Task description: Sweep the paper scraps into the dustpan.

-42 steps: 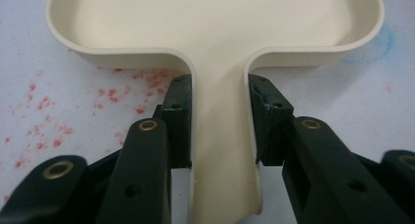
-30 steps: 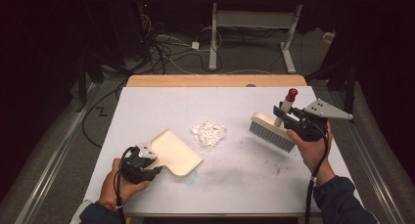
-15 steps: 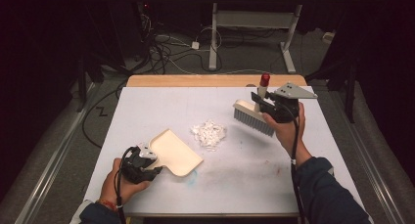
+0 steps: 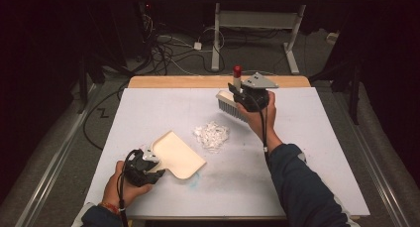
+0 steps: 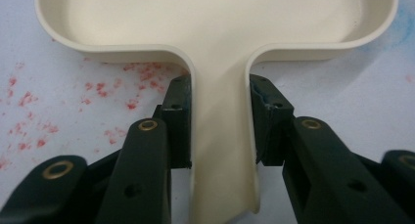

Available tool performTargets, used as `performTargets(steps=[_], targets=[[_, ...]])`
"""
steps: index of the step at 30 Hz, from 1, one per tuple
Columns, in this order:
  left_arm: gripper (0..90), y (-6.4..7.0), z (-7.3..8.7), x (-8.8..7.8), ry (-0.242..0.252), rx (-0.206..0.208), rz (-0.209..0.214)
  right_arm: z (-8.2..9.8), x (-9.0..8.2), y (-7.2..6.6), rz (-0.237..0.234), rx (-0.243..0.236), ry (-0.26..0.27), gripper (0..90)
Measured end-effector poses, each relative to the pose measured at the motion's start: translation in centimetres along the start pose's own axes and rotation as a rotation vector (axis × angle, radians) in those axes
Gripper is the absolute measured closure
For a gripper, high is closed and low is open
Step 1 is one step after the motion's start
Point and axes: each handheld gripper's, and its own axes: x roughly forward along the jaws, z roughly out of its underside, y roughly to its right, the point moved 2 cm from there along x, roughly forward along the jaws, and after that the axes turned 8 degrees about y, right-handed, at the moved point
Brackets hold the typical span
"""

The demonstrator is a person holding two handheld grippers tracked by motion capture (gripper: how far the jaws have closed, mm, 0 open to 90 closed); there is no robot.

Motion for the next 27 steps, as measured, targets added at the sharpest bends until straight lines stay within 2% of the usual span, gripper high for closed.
performTargets(steps=[4, 5, 6, 9, 10, 11, 15, 17, 19, 27], targets=[[63.4, 0.0, 0.1, 0.1, 0.003, -0.004, -0.001, 1.1, 1.4, -1.0, -0.017, 0.003, -0.037, 70.1], [63.3, 0.0, 0.2, 0.1, 0.001, -0.004, -0.001, 1.4, 1.5, -1.1, -0.023, 0.011, -0.037, 70.1], [63.3, 0.1, 0.2, 0.2, 0.001, -0.004, 0.000, 1.6, 1.6, -1.5, -0.037, 0.039, -0.024, 70.2], [63.3, 0.1, 0.1, 0.2, -0.003, -0.002, -0.001, 1.7, 1.5, -2.1, -0.047, 0.051, -0.022, 70.2], [63.3, 0.1, 0.1, 0.2, -0.004, -0.001, -0.001, 1.8, 1.3, -2.9, -0.063, 0.070, -0.023, 70.1], [63.3, 0.1, 0.0, 0.3, -0.005, 0.001, 0.000, 1.8, 1.3, -2.9, -0.063, 0.070, -0.023, 70.1], [63.3, 0.2, -0.4, 0.4, -0.018, 0.006, 0.006, 2.1, 0.6, -4.6, -0.077, 0.093, -0.015, 69.1], [63.3, 0.3, -0.9, 0.4, -0.038, 0.010, 0.009, 2.1, 0.3, -5.5, -0.080, 0.080, -0.019, 69.1], [63.3, 0.4, -1.6, 0.5, -0.057, 0.017, 0.015, 1.8, -0.1, -6.3, -0.107, 0.090, -0.011, 69.3], [63.3, 0.8, -3.0, 1.2, -0.082, 0.020, 0.023, 1.8, -0.5, -7.6, -0.131, 0.109, -0.017, 68.7]])
